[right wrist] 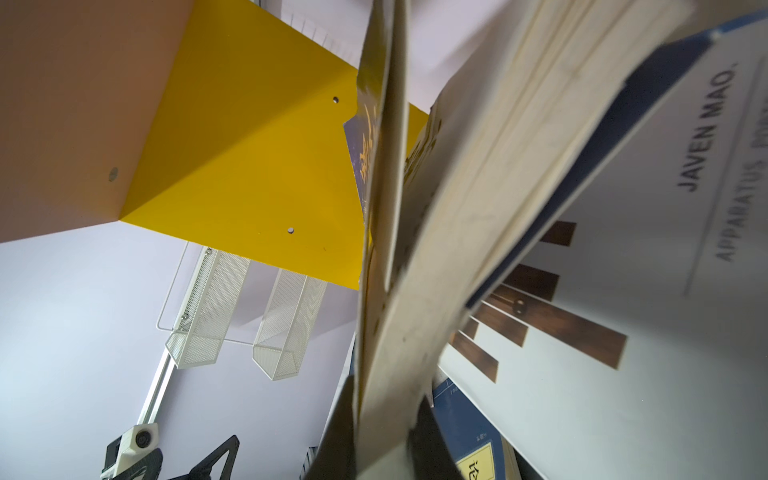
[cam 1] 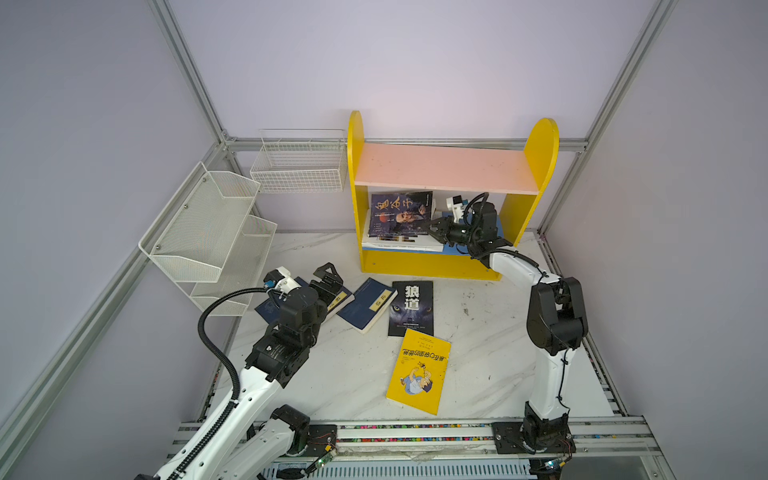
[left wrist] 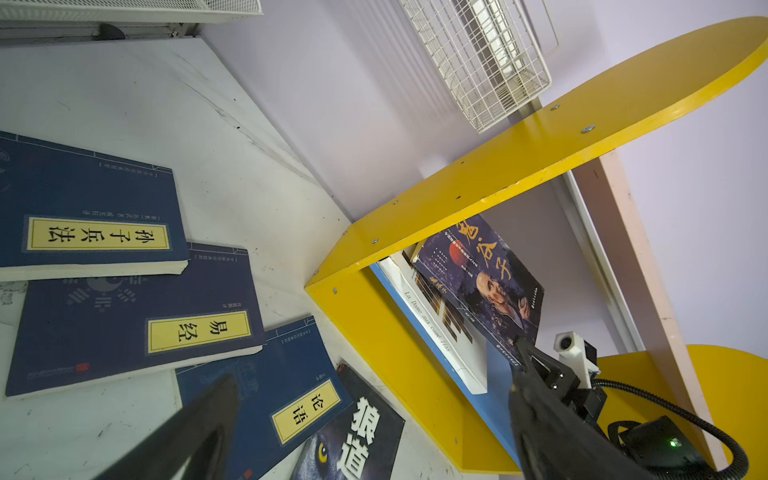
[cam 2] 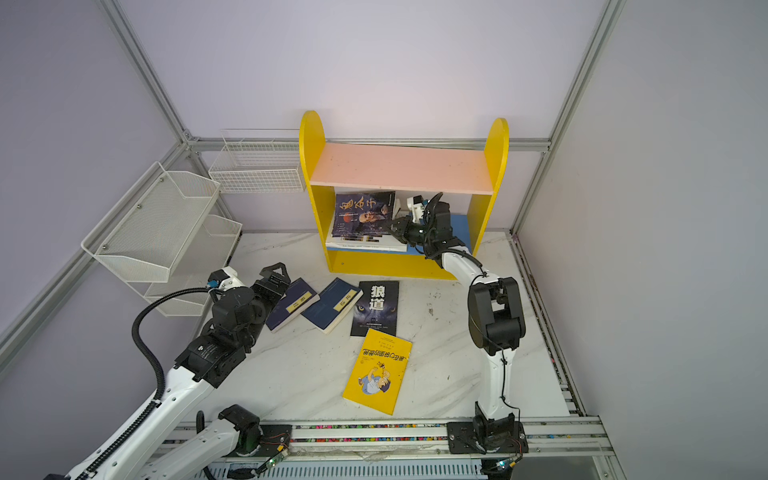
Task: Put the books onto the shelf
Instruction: 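Push the purple book deeper onto the shelf with the right gripper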
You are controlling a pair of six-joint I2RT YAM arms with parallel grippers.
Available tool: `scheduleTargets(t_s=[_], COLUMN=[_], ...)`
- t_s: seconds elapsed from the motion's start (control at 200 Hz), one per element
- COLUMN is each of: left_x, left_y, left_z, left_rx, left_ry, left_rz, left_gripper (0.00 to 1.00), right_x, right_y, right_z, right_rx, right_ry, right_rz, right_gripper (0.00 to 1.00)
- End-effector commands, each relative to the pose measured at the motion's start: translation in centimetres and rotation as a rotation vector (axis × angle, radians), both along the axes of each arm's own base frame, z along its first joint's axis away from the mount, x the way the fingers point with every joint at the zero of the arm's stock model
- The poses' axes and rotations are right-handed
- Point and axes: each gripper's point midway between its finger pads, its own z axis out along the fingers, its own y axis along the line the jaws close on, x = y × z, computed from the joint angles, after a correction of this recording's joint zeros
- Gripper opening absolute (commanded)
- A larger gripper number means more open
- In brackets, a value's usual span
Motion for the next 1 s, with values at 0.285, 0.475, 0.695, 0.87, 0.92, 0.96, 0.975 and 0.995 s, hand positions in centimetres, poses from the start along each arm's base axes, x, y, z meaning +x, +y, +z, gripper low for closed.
scheduleTargets(t_s=[0.285, 0.475, 0.695, 0.87, 0.92, 0.96, 0.975, 0.995], left_x=[0.9, 1.2, 1.1, 1.0, 1.0, 1.0, 1.0, 1.0], left_y=[0.1, -0.1, 0.0, 0.0, -0.1, -0.1, -0.1, -0.1], left_z=[-1.8, -2.2, -2.4, -2.5, -2.6, -2.5, -2.6, -2.6], left_rx=[-0.014, -0.018, -0.029, -0.041, -0.043, -0.044, -0.044, -0.044], left_ry=[0.012, 0.026, 0.027, 0.025, 0.026, 0.026, 0.027, 0.028], left_rz=[-0.009, -0.017, -0.015, -0.017, -0.019, -0.021, -0.022, -0.023], left_gripper=[1.00, 1.00, 1.00, 1.00, 1.00, 1.00, 1.00, 1.00], right_x=[0.7, 0.9, 1.0, 0.6, 0.6, 0.6, 0.5, 0.4], right_y=[1.3, 1.5, 1.6, 1.9, 2.0, 2.0, 2.1, 2.2], right_z=[-1.0, -2.2, -3.4, -4.6, -4.7, -4.9, -5.0, -5.2], right_rx=[-0.020, -0.032, -0.068, -0.105, -0.120, -0.133, -0.137, -0.144], right_ry=[0.005, 0.031, 0.067, 0.105, 0.105, 0.109, 0.110, 0.116], right_rz=[0.053, 0.057, 0.053, 0.034, 0.023, 0.015, 0.016, 0.017], right_gripper=[0.13, 0.13, 0.15, 0.23, 0.23, 0.24, 0.24, 0.25])
